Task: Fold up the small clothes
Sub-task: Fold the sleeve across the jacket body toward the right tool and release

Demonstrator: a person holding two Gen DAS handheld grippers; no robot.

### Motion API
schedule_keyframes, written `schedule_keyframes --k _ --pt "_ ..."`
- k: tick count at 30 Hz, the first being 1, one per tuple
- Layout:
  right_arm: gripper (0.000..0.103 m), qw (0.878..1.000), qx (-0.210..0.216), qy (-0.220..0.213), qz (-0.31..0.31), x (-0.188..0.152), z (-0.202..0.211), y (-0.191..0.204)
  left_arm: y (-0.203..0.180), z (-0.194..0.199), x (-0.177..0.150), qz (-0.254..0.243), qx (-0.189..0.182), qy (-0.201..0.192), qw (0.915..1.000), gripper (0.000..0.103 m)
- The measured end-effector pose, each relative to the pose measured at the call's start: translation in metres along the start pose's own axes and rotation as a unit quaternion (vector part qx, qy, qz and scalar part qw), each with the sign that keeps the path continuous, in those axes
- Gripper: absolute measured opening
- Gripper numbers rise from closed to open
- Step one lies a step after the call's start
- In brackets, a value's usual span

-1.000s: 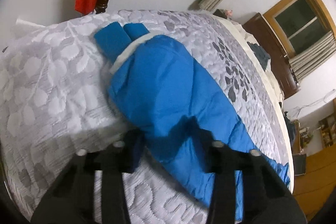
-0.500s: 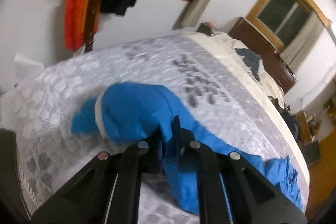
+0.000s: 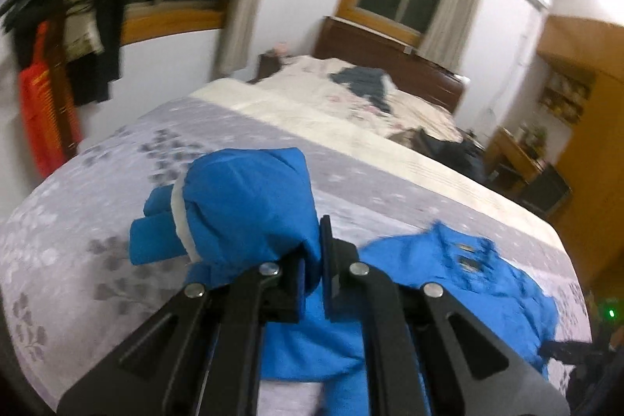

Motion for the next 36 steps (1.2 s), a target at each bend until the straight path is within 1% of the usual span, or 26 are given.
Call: schedule_keyframes --k 1,5,10,13,15,19,23,27,31,34,36 --pt "0.062 1.000 0.000 -0.001 0.000 0.000 0.000 -0.001 -0.011 -0.001 -0.002 -0.008 -0.006 0.000 0.9999 0.004" --pt "0.062 1.000 0.001 -0.002 -0.001 -0.001 0.001 -0.002 -0.074 -0.006 -0.015 -0.048 -0.041 0.005 0.9980 0.004" --pt "0.062 1.000 0.001 -0.003 0.000 -0.001 0.003 -0.004 -0.135 -0.016 -0.039 -0.094 -0.059 0.007 0.9937 0.004" --pt "0.062 1.000 0.000 -0.004 0.002 -0.001 0.005 -0.005 -0.163 -0.025 -0.055 -0.116 -0.071 0.015 0.9907 0.004" --pt "0.062 1.000 0.000 -0.005 0.001 -0.002 0.006 -0.006 -0.180 -0.035 -0.069 -0.123 -0.082 0.030 0.9886 0.004" --pt "0.062 1.000 -0.002 -0.007 0.001 -0.003 0.010 -0.008 -0.198 -0.055 -0.096 -0.135 -0.088 0.057 0.9853 0.004" --pt "0.062 1.000 -0.003 -0.004 0.000 -0.005 0.009 -0.010 -0.205 -0.069 -0.119 -0.144 -0.093 0.082 0.9818 0.004" --pt "0.062 1.000 -0.001 -0.004 -0.001 -0.005 0.009 -0.009 -0.214 -0.077 -0.140 -0.161 -0.104 0.098 0.9766 0.005" --pt "0.062 1.000 0.000 -0.004 0.000 -0.004 0.008 -0.009 -0.225 -0.081 -0.155 -0.172 -0.129 0.117 0.9696 0.006" --pt "0.062 1.000 0.001 -0.002 -0.002 -0.004 0.007 -0.008 -0.230 -0.084 -0.169 -0.173 -0.156 0.147 0.9614 0.008" --pt "0.062 1.000 0.001 -0.001 -0.002 -0.004 0.006 -0.008 -0.231 -0.086 -0.178 -0.165 -0.180 0.174 0.9541 0.010"
Point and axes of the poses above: each gripper's, at about its wrist camera, not at the fingertips, and z roughly against the way its jaws point, y to its left, x to its top, the point moved 10 cm from there along -z, roughly the way its jaws point, and after that the axes turned 1 degree about -y, right-handed, at the moved point
